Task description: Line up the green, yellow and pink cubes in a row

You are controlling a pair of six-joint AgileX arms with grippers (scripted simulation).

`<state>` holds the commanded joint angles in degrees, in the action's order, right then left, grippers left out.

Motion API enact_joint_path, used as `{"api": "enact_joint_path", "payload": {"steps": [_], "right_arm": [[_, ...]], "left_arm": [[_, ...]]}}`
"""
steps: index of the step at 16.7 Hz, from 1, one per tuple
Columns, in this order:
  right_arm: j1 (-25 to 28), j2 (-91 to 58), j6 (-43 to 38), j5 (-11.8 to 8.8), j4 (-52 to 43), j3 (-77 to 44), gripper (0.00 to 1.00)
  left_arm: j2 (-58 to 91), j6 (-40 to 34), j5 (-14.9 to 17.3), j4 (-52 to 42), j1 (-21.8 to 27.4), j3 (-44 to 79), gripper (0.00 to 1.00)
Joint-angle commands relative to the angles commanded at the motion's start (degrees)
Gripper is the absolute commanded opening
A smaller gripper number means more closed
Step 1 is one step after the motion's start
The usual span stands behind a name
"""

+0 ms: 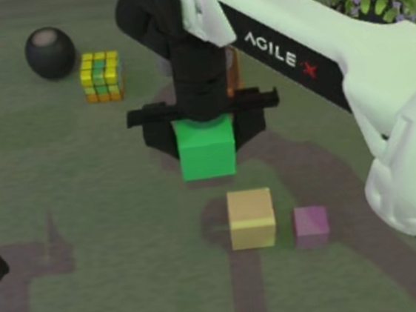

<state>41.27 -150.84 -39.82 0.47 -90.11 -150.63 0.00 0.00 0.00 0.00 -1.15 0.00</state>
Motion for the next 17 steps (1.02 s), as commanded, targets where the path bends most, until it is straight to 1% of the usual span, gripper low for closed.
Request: {"api": "enact_joint_path", "payload": {"steps": [3,5,12,14,17], "right_arm": [[6.8,-4.1,-8.6,0.2,-4.4,-9.0,0.0],[9.5,-5.6,-11.6,0.4,-5.9,-12.1,0.0],[9.9,-5.4,-12.4,0.3,-5.3,-11.8,0.0],[10.0,-4.4,-12.3,0.3,-2.4,-8.5,0.0],[10.1,-2.2,-12.2,0.2,4.2,1.0,0.0]], "left_arm": [[0.0,0.0,0.0,0.0,0.0,0.0,1.0],[0.0,0.0,0.0,0.0,0.0,0.0,1.0],[0.0,0.0,0.0,0.0,0.0,0.0,1.0],[0.0,0.0,0.0,0.0,0.0,0.0,1.0],[0.0,0.0,0.0,0.0,0.0,0.0,1.0]]}}
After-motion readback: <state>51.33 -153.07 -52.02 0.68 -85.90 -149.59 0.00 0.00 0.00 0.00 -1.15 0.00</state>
